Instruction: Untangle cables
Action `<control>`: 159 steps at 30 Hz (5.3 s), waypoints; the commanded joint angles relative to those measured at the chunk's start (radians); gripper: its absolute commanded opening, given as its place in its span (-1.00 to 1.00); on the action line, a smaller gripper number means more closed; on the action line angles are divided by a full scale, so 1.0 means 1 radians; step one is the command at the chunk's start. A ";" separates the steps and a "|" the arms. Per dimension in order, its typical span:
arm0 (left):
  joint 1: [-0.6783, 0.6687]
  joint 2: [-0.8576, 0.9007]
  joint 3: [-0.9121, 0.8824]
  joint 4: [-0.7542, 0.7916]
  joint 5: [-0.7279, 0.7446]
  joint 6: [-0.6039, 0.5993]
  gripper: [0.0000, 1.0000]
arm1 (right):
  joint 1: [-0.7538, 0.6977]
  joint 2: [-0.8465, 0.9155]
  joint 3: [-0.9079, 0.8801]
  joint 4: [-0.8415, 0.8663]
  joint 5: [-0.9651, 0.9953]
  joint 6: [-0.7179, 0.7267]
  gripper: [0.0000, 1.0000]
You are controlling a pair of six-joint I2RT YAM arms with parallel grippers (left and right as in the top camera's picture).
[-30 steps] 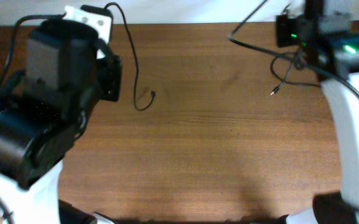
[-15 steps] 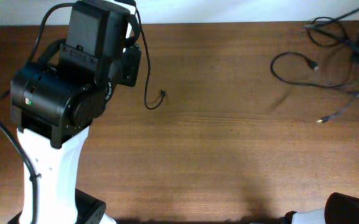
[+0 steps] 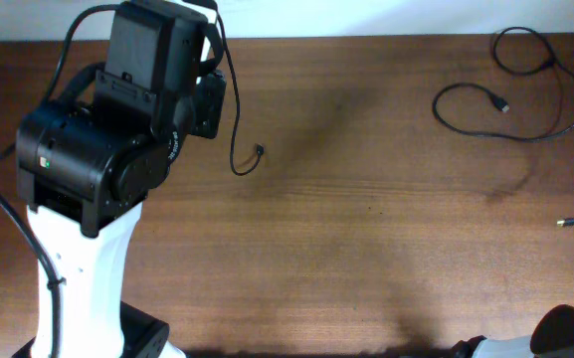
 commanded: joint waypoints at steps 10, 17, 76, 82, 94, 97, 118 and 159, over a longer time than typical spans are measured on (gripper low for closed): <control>-0.003 -0.011 0.011 -0.005 0.003 -0.002 -1.00 | -0.199 -0.015 -0.140 0.102 -0.081 0.045 -0.92; -0.003 -0.011 0.011 -0.010 0.003 -0.002 -1.00 | -0.270 -0.015 -0.191 0.146 -0.115 0.068 -0.91; -0.007 0.042 0.003 0.007 0.068 -0.010 -1.00 | -0.196 0.216 -0.229 0.551 -0.074 0.011 0.97; -0.007 0.042 0.003 0.003 0.068 -0.010 -1.00 | -0.129 0.182 -0.151 0.475 -0.120 0.011 0.97; -0.007 0.042 0.003 -0.023 0.068 -0.010 -1.00 | -0.082 0.160 -0.151 0.428 -0.102 0.011 0.97; -0.007 0.042 0.003 -0.021 0.068 -0.010 -1.00 | -0.091 0.161 -0.161 0.425 -0.082 0.020 0.97; -0.007 0.046 0.003 -0.020 0.080 -0.010 -1.00 | -0.327 0.296 -0.205 0.496 -0.059 0.037 0.97; -0.035 0.089 0.003 0.000 0.088 -0.010 -1.00 | -0.233 0.328 -0.294 0.566 0.020 0.030 0.97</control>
